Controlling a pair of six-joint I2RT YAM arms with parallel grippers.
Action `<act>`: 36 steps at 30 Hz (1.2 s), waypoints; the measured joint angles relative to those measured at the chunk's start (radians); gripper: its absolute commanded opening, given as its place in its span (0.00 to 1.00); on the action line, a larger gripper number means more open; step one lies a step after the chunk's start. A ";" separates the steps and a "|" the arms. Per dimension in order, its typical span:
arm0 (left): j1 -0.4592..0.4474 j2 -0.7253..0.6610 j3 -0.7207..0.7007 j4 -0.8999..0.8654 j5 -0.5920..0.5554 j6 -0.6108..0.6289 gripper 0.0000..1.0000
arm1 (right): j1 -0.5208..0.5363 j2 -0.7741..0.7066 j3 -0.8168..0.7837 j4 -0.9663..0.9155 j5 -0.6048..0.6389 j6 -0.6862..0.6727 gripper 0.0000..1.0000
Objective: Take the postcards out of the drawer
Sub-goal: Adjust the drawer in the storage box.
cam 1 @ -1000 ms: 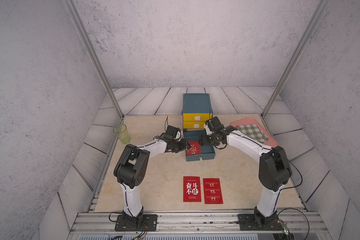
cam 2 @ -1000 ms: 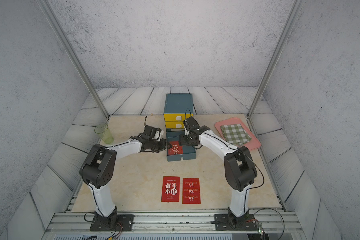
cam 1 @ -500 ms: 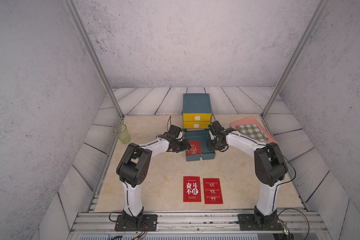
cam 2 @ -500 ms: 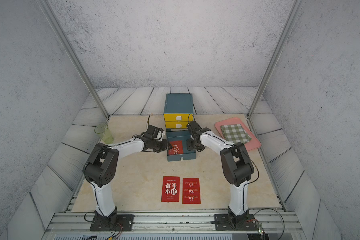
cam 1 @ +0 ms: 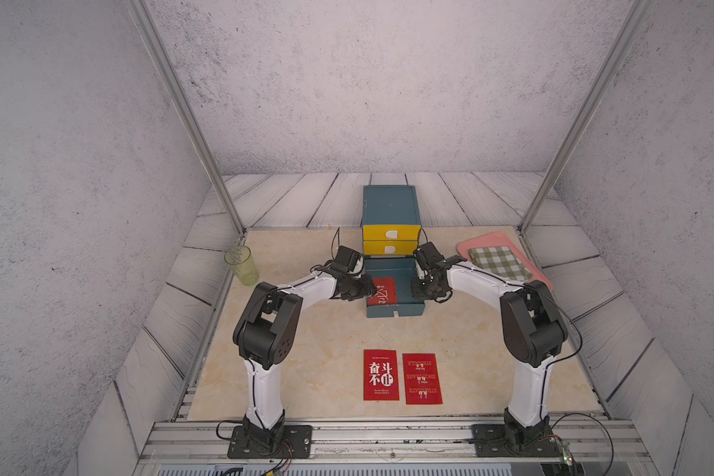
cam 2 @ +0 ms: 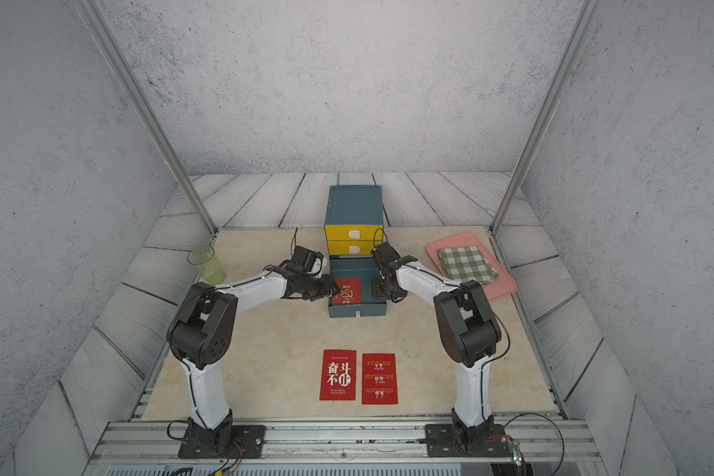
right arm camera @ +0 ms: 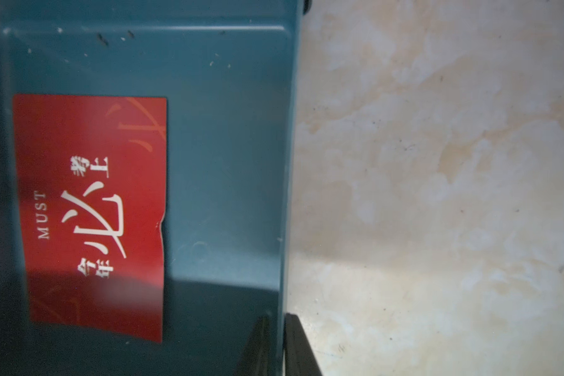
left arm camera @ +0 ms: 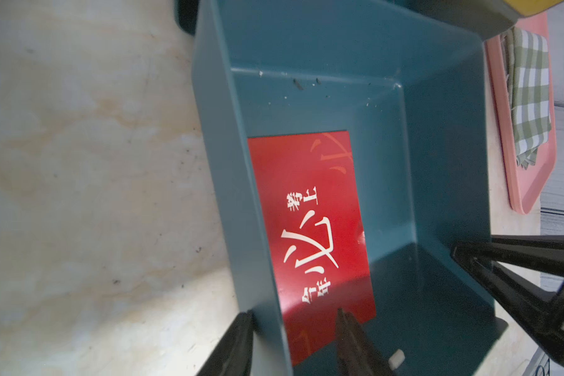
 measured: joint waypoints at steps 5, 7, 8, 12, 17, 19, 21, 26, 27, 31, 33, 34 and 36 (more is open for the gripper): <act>0.000 0.000 0.018 -0.004 -0.008 0.000 0.46 | 0.000 0.000 0.000 0.000 0.004 0.002 0.12; 0.000 0.000 0.022 -0.006 -0.009 0.000 0.46 | 0.000 0.000 0.000 0.000 0.006 0.003 0.12; 0.000 0.000 0.025 -0.010 -0.009 0.000 0.46 | 0.000 0.000 0.000 0.000 0.007 0.004 0.12; 0.000 0.001 0.033 -0.012 -0.010 0.000 0.46 | 0.000 0.000 0.003 0.002 0.012 0.004 0.11; 0.000 0.010 0.042 -0.010 -0.014 -0.001 0.46 | 0.000 0.000 0.021 -0.003 0.019 0.003 0.11; 0.000 0.018 0.043 -0.010 -0.016 -0.002 0.46 | -0.002 0.000 0.032 -0.006 0.021 0.002 0.11; 0.000 0.024 0.045 -0.010 -0.016 -0.005 0.46 | -0.003 0.000 0.039 -0.007 0.023 0.000 0.11; 0.000 0.029 0.045 -0.010 -0.016 -0.015 0.46 | -0.006 0.003 0.058 -0.009 0.027 -0.004 0.10; 0.000 0.029 0.045 -0.010 -0.016 -0.016 0.46 | -0.006 0.003 0.060 -0.009 0.027 -0.004 0.09; 0.000 0.029 0.045 -0.010 -0.018 -0.016 0.46 | -0.007 0.003 0.062 -0.008 0.027 -0.004 0.09; 0.001 0.029 0.046 -0.011 -0.019 -0.016 0.46 | -0.007 0.004 0.062 -0.008 0.027 -0.004 0.09; 0.001 0.029 0.048 -0.012 -0.018 -0.016 0.46 | -0.007 0.005 0.062 -0.008 0.027 -0.004 0.09; 0.002 0.029 0.054 -0.014 -0.019 -0.016 0.46 | -0.007 0.010 0.065 -0.008 0.027 -0.003 0.09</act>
